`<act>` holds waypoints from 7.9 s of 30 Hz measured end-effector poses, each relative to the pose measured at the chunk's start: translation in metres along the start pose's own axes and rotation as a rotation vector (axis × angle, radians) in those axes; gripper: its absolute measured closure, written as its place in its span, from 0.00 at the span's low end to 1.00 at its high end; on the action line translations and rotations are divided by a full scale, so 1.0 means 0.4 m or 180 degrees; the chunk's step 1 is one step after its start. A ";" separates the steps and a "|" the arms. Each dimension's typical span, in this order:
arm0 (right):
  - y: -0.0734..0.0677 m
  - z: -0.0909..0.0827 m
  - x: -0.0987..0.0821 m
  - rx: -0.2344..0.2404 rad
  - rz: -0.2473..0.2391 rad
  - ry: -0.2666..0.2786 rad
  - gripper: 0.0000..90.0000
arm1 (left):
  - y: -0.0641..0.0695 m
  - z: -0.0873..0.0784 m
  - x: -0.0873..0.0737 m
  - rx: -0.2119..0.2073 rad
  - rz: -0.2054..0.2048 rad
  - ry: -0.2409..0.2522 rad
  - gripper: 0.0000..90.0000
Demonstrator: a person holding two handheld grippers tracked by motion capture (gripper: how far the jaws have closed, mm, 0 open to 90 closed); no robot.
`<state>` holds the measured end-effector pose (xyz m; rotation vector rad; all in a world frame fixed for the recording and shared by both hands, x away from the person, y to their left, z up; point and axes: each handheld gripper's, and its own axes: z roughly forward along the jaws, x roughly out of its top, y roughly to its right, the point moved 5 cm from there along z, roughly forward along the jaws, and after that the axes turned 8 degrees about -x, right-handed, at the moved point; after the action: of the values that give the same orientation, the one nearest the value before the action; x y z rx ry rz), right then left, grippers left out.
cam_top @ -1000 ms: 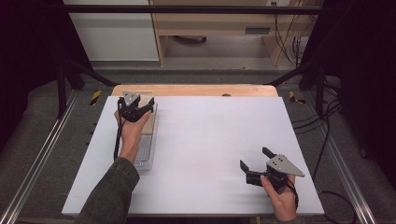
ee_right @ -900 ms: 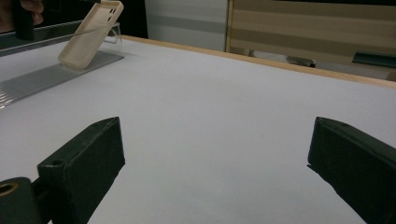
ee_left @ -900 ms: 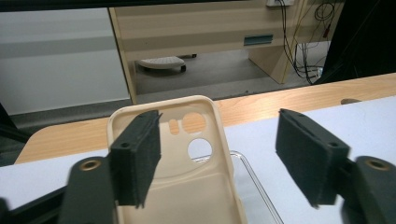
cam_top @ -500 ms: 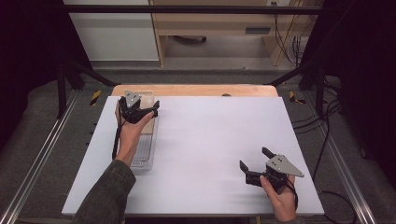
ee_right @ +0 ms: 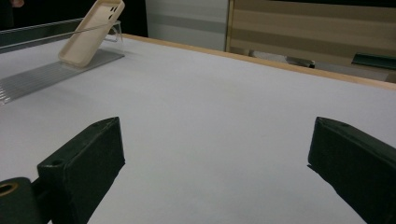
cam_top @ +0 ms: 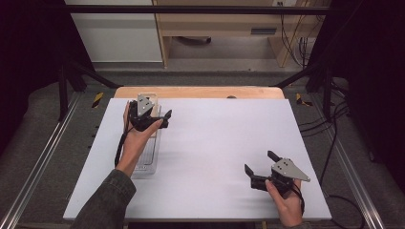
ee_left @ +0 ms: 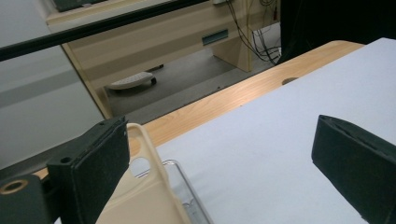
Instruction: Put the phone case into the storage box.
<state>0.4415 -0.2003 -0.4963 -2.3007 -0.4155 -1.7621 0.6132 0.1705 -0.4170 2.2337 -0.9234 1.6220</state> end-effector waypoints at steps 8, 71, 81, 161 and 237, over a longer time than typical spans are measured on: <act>-0.001 0.001 -0.001 -0.0010 -0.0023 0.0000 0.04 | 0.037 -0.015 0.020 -0.0135 0.0094 0.0032 0.04; -0.003 -0.002 0.000 -0.0031 -0.0068 0.0019 0.03 | 0.281 -0.043 0.039 -0.0777 0.0795 0.0084 0.04; -0.001 -0.002 -0.001 -0.0031 -0.0068 0.0018 0.03 | 0.309 -0.059 0.029 -0.0855 0.0726 0.0143 0.04; -0.006 -0.001 -0.001 -0.0037 -0.0106 0.0009 0.03 | 0.123 -0.380 -0.003 -0.0501 0.0050 0.0828 0.02; 0.004 -0.002 -0.001 -0.0097 -0.0184 0.0113 0.04 | 0.009 -0.480 -0.209 -0.0205 -0.0217 0.0985 0.03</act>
<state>0.4412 -0.2019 -0.4966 -2.2964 -0.4562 -1.8459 0.4472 0.2978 -0.4251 1.8788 -0.7949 1.8111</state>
